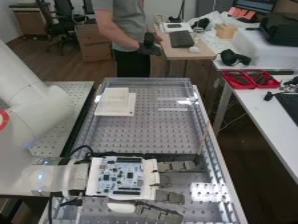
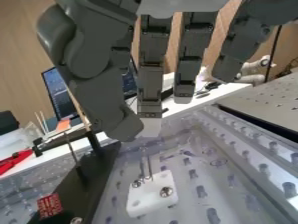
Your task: Grab the paper clip and place it in the clear container
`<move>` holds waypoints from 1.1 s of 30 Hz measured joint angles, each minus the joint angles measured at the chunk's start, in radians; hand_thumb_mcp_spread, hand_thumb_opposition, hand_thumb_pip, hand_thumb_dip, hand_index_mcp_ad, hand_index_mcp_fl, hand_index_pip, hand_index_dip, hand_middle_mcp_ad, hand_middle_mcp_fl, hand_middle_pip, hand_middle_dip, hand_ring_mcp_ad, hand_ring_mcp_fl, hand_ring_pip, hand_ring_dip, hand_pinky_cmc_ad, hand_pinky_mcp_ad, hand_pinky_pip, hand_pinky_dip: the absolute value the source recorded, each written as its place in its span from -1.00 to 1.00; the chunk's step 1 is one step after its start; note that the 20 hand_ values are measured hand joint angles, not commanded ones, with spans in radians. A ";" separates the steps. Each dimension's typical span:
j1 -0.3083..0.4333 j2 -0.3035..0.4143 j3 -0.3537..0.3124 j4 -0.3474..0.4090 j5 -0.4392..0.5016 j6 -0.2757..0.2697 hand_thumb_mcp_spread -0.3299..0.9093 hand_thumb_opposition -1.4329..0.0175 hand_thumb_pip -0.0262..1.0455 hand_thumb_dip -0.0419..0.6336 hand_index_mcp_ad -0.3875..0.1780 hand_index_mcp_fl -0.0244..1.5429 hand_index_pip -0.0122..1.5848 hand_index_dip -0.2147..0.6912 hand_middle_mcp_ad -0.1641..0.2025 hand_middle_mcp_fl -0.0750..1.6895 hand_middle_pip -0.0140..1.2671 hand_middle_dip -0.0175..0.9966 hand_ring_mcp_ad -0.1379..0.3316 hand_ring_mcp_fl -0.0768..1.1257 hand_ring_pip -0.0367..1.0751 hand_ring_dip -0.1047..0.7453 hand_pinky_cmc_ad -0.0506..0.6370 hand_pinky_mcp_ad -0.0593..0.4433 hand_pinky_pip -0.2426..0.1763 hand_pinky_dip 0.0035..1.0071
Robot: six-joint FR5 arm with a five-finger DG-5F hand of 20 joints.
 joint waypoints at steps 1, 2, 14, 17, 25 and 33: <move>0.000 -0.001 0.001 -0.001 0.001 0.001 0.54 -0.22 0.33 0.06 -0.24 -0.69 -0.72 -0.93 -0.61 -0.28 0.11 0.40 -0.26 -0.22 -0.71 0.38 0.45 0.21 0.33 -0.62; 0.000 -0.002 0.001 -0.001 0.002 0.001 0.54 -0.22 0.33 0.06 -0.24 -0.69 -0.72 -0.93 -0.61 -0.28 0.11 0.40 -0.26 -0.22 -0.71 0.38 0.45 0.21 0.33 -0.62; 0.000 -0.020 0.012 -0.013 0.013 -0.007 0.56 -0.22 0.33 0.06 -0.23 -0.68 -0.72 -0.93 -0.61 -0.28 0.16 0.40 -0.26 -0.23 -0.69 0.38 0.45 0.21 0.33 -0.62; 0.000 -0.025 0.016 -0.016 0.015 -0.007 0.57 -0.22 0.33 0.06 -0.24 -0.69 -0.76 -0.93 -0.61 -0.24 0.18 0.40 -0.26 -0.22 -0.69 0.38 0.45 0.21 0.33 -0.62; 0.001 -0.029 0.017 -0.019 0.018 -0.005 0.64 -0.26 0.33 0.06 -0.24 -0.63 -0.78 -0.93 -0.63 -0.20 0.26 0.43 -0.26 -0.22 -0.69 0.38 0.44 0.21 0.33 -0.62; 0.004 -0.026 0.011 -0.023 0.019 0.000 0.61 -0.26 0.33 0.06 -0.23 -0.62 -0.78 -0.93 -0.63 -0.22 0.25 0.42 -0.26 -0.22 -0.69 0.38 0.48 0.21 0.33 -0.62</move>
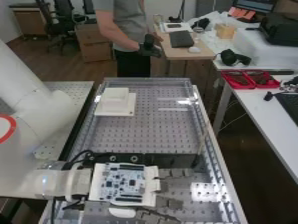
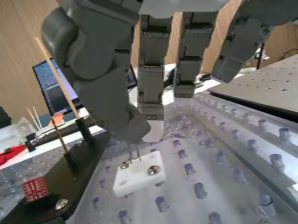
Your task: Grab the paper clip and place it in the clear container
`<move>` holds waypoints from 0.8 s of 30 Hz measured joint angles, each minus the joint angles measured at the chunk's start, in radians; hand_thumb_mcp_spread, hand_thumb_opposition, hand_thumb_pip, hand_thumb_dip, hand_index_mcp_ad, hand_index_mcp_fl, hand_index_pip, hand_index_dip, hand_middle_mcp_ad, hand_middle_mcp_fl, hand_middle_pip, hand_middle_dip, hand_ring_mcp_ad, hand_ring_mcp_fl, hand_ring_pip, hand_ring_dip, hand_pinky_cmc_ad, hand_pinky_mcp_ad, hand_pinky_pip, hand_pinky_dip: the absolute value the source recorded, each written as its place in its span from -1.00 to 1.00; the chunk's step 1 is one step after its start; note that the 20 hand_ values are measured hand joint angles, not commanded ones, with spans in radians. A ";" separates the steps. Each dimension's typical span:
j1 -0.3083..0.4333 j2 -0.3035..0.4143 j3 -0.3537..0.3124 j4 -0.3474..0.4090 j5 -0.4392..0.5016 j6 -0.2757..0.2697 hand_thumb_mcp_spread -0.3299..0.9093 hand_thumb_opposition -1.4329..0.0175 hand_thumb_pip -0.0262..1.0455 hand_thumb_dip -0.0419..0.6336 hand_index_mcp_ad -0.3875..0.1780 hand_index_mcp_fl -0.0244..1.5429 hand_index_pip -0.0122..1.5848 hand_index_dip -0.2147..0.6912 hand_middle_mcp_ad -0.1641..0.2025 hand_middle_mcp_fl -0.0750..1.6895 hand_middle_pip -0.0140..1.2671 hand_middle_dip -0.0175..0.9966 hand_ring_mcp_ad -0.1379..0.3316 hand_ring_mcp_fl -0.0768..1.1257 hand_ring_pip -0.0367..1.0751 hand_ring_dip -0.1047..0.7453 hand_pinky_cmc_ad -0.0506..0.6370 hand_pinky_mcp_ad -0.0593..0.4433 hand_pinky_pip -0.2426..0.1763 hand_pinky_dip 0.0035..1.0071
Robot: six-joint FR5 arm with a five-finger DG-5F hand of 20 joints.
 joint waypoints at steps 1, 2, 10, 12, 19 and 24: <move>0.000 0.001 -0.001 0.001 0.001 0.001 0.61 -0.26 0.33 0.06 -0.23 -0.62 -0.78 -0.93 -0.63 -0.25 0.22 0.43 -0.26 -0.22 -0.69 0.38 0.48 0.21 0.33 -0.62; 0.001 0.002 -0.003 0.004 0.002 0.003 0.61 -0.25 0.33 0.06 -0.24 -0.62 -0.78 -0.93 -0.63 -0.24 0.20 0.43 -0.26 -0.22 -0.69 0.38 0.48 0.21 0.33 -0.62; 0.004 0.003 -0.009 0.014 0.011 0.011 0.57 -0.25 0.34 0.06 -0.24 -0.62 -0.79 -0.93 -0.63 -0.27 0.17 0.43 -0.26 -0.22 -0.69 0.38 0.48 0.22 0.33 -0.62; 0.005 0.003 -0.008 0.013 0.012 0.011 0.57 -0.25 0.35 0.06 -0.24 -0.62 -0.79 -0.93 -0.63 -0.26 0.19 0.43 -0.26 -0.22 -0.69 0.38 0.48 0.21 0.33 -0.62; 0.006 0.000 -0.009 0.013 0.016 0.012 0.59 -0.25 0.35 0.06 -0.24 -0.62 -0.79 -0.93 -0.63 -0.21 0.30 0.42 -0.26 -0.22 -0.65 0.38 0.48 0.21 0.33 -0.62; 0.009 0.001 -0.014 0.015 0.018 0.013 0.61 -0.28 0.35 0.06 -0.24 -0.61 -0.79 -0.93 -0.63 -0.19 0.34 0.46 -0.26 -0.22 -0.63 0.38 0.48 0.21 0.33 -0.62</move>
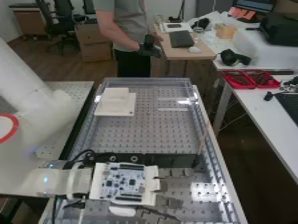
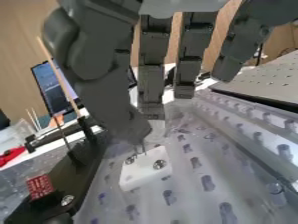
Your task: Grab the paper clip and place it in the clear container
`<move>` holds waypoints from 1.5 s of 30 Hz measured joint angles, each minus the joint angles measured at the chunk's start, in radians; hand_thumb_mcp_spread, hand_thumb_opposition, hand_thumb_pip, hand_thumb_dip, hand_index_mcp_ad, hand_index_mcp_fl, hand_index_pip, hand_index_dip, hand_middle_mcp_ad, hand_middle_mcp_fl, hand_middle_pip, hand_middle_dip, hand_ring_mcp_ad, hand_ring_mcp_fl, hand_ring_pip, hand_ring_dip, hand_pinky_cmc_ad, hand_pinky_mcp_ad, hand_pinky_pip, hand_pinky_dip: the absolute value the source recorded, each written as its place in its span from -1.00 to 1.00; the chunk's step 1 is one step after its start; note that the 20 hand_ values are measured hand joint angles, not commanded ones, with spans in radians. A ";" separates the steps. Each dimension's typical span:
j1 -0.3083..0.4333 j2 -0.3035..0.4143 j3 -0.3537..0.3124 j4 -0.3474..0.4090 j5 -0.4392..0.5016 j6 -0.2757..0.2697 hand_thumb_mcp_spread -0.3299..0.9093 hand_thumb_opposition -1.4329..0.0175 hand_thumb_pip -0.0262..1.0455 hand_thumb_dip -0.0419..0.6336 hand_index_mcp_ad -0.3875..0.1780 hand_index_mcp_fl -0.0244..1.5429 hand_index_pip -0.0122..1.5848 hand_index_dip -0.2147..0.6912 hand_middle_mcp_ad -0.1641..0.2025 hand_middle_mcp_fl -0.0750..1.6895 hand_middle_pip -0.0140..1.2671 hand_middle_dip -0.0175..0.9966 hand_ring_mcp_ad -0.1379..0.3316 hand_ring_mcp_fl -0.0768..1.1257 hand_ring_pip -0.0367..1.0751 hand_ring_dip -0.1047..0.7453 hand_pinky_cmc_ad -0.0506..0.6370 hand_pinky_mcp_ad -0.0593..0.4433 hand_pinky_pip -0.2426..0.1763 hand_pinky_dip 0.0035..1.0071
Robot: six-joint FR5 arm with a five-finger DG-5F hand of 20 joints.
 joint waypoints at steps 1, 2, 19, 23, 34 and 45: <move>0.001 0.000 -0.001 0.001 0.001 0.001 0.61 -0.28 0.35 0.06 -0.24 -0.60 -0.79 -0.93 -0.63 -0.19 0.34 0.46 -0.26 -0.22 -0.63 0.38 0.48 0.21 0.33 -0.62; 0.001 0.001 -0.001 0.001 0.001 0.001 0.61 -0.29 0.35 0.06 -0.24 -0.60 -0.79 -0.93 -0.63 -0.19 0.35 0.46 -0.26 -0.22 -0.63 0.38 0.48 0.21 0.33 -0.62; 0.007 -0.001 0.004 -0.012 0.013 0.004 0.54 -0.22 0.36 0.06 -0.25 -0.60 -0.79 -0.93 -0.60 -0.29 0.17 0.42 -0.26 -0.24 -0.63 0.38 0.48 0.21 0.33 -0.62; 0.007 -0.001 0.002 -0.012 0.014 0.003 0.54 -0.22 0.37 0.06 -0.26 -0.62 -0.79 -0.93 -0.58 -0.30 0.14 0.40 -0.26 -0.27 -0.63 0.38 0.47 0.21 0.33 -0.62; 0.008 0.001 -0.004 -0.009 0.015 0.000 0.51 -0.20 0.38 0.06 -0.30 -0.62 -0.79 -0.93 -0.58 -0.30 0.14 0.38 -0.25 -0.27 -0.63 0.38 0.48 0.22 0.33 -0.62; 0.009 0.002 -0.011 -0.003 0.016 -0.004 0.57 -0.26 0.38 0.06 -0.28 -0.61 -0.79 -0.93 -0.56 -0.21 0.27 0.40 -0.25 -0.27 -0.60 0.38 0.48 0.16 0.33 -0.62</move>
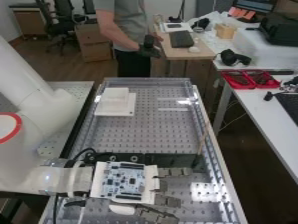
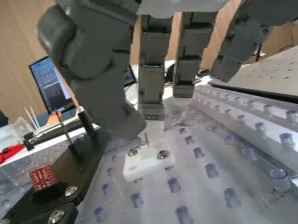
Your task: Grab the paper clip and place it in the clear container
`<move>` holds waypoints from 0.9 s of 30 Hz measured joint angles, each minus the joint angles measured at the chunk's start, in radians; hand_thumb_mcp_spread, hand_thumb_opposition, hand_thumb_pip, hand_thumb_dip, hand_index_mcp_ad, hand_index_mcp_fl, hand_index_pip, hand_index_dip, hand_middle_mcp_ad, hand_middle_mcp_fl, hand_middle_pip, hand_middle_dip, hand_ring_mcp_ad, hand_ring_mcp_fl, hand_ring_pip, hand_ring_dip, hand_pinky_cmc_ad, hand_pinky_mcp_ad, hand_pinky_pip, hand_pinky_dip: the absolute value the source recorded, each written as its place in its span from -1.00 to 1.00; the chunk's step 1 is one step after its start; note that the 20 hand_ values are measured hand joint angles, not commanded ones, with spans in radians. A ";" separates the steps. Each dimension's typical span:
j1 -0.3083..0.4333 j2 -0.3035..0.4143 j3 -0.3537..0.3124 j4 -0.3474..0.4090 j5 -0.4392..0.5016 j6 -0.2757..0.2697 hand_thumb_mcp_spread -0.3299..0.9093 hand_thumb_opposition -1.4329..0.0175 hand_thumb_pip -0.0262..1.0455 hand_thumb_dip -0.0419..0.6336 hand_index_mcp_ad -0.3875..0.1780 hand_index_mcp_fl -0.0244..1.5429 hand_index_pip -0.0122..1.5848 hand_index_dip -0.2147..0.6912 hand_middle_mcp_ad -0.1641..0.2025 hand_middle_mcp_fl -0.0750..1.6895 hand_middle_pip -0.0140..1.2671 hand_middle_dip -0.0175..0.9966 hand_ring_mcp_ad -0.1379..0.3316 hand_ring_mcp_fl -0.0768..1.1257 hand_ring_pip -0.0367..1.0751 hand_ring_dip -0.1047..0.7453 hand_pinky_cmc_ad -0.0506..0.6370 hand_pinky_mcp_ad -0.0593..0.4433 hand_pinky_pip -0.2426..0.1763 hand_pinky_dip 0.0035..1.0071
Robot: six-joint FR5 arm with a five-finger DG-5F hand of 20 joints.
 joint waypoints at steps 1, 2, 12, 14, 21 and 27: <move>0.000 0.000 0.000 0.001 0.000 0.000 0.59 -0.26 0.38 0.06 -0.28 -0.61 -0.78 -0.93 -0.56 -0.19 0.29 0.40 -0.25 -0.27 -0.59 0.38 0.48 0.15 0.33 -0.62; 0.000 0.000 -0.001 0.002 0.001 0.000 0.58 -0.28 0.38 0.06 -0.30 -0.61 -0.78 -0.93 -0.56 -0.18 0.33 0.39 -0.25 -0.27 -0.60 0.38 0.48 0.15 0.33 -0.62; 0.000 -0.002 -0.003 0.015 0.003 0.007 0.67 -0.41 0.32 0.01 -0.30 -0.58 -0.78 -0.93 -0.56 -0.16 0.48 0.48 -0.24 -0.21 -0.60 0.38 0.48 0.16 0.33 -0.62; 0.001 -0.001 -0.007 0.026 0.006 0.014 0.73 -0.42 0.32 0.01 -0.28 -0.57 -0.77 -0.93 -0.56 -0.10 0.49 0.48 -0.26 -0.21 -0.59 0.38 0.48 0.15 0.33 -0.62; 0.006 0.020 -0.045 0.120 0.028 0.063 0.73 -0.45 0.32 0.01 -0.28 -0.40 -0.76 -0.93 -0.57 -0.05 0.47 0.48 -0.24 0.00 -0.59 0.39 0.49 0.16 0.33 -0.62; 0.013 0.065 -0.076 0.177 0.032 0.103 0.72 -0.47 0.32 0.01 -0.28 -0.37 -0.76 -0.93 -0.57 0.02 0.37 0.45 -0.26 0.09 -0.60 0.41 0.53 0.16 0.41 -0.62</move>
